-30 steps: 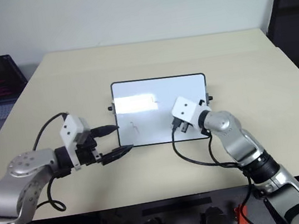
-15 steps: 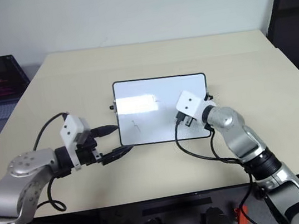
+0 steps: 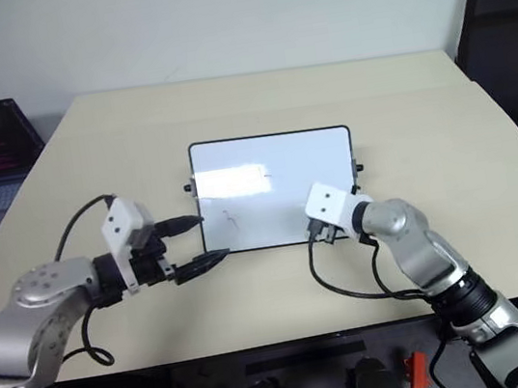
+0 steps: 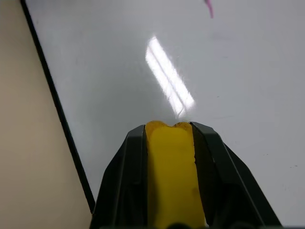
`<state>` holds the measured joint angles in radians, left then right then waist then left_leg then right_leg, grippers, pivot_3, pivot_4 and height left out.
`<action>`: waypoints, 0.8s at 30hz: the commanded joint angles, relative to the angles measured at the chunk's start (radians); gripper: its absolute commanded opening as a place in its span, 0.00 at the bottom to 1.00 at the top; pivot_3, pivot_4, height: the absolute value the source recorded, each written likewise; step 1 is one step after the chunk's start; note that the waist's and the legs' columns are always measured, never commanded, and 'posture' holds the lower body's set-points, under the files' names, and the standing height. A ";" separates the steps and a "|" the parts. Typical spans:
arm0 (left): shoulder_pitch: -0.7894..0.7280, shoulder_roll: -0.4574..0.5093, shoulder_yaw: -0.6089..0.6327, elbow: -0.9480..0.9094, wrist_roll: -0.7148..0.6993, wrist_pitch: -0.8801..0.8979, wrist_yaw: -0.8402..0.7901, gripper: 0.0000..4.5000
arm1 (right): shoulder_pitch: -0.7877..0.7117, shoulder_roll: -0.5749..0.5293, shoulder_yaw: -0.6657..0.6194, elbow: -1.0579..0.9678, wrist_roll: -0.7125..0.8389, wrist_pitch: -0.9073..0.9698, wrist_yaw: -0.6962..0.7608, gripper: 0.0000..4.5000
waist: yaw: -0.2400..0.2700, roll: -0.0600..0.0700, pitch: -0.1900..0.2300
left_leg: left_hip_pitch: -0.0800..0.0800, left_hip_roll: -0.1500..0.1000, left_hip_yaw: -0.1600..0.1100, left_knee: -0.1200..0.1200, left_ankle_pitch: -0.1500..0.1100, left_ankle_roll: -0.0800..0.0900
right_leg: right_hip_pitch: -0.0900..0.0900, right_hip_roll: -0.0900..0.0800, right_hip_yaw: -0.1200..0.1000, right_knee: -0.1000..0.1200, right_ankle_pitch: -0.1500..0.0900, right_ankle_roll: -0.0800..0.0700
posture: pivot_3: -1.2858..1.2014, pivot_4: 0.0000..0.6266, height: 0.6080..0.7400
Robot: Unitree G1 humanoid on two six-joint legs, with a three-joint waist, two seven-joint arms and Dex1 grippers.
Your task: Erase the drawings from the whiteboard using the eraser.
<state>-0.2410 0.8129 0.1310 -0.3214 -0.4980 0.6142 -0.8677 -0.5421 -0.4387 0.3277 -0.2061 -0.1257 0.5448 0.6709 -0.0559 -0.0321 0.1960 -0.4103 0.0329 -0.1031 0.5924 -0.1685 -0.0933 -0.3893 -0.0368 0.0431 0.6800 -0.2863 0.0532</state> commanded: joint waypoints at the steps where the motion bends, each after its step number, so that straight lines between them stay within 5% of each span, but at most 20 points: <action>1: -0.008 0.029 0.083 -0.011 0.009 -0.006 0.033 1.00 | -0.004 0.028 -0.051 -0.138 0.083 0.030 0.025 0.22 | -0.001 0.000 0.000 | -0.001 0.000 0.000 0.000 0.000 0.000 | -0.001 0.000 0.000 0.000 0.001 0.002 | 0.52 0.24 1.00; 16: 0.052 0.047 0.172 -0.053 -0.026 0.024 0.039 1.00 | -0.073 0.150 0.050 0.017 -0.018 -0.194 -0.103 0.22 | 0.001 0.000 0.000 | -0.005 0.000 -0.001 -0.002 -0.001 -0.001 | -0.003 0.000 -0.002 -0.002 -0.002 0.002 | 0.52 0.24 1.00; 24: 0.039 0.030 0.135 -0.066 -0.019 0.018 0.054 1.00 | -0.272 0.242 0.055 0.370 -0.079 -0.386 -0.182 0.22 | -0.002 0.000 0.001 | -0.005 0.000 -0.001 -0.002 -0.001 -0.001 | -0.004 0.000 -0.002 -0.001 0.001 0.006 | 0.52 0.24 1.00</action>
<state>-0.1869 0.8421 0.2659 -0.3532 -0.5094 0.6453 -0.8173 -0.7724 -0.2117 0.3842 0.1141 -0.1912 0.2098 0.5066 -0.0575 -0.0316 0.1965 -0.4152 0.0330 -0.1044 0.5904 -0.1694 -0.0946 -0.3929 -0.0368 0.0413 0.6786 -0.2855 0.0592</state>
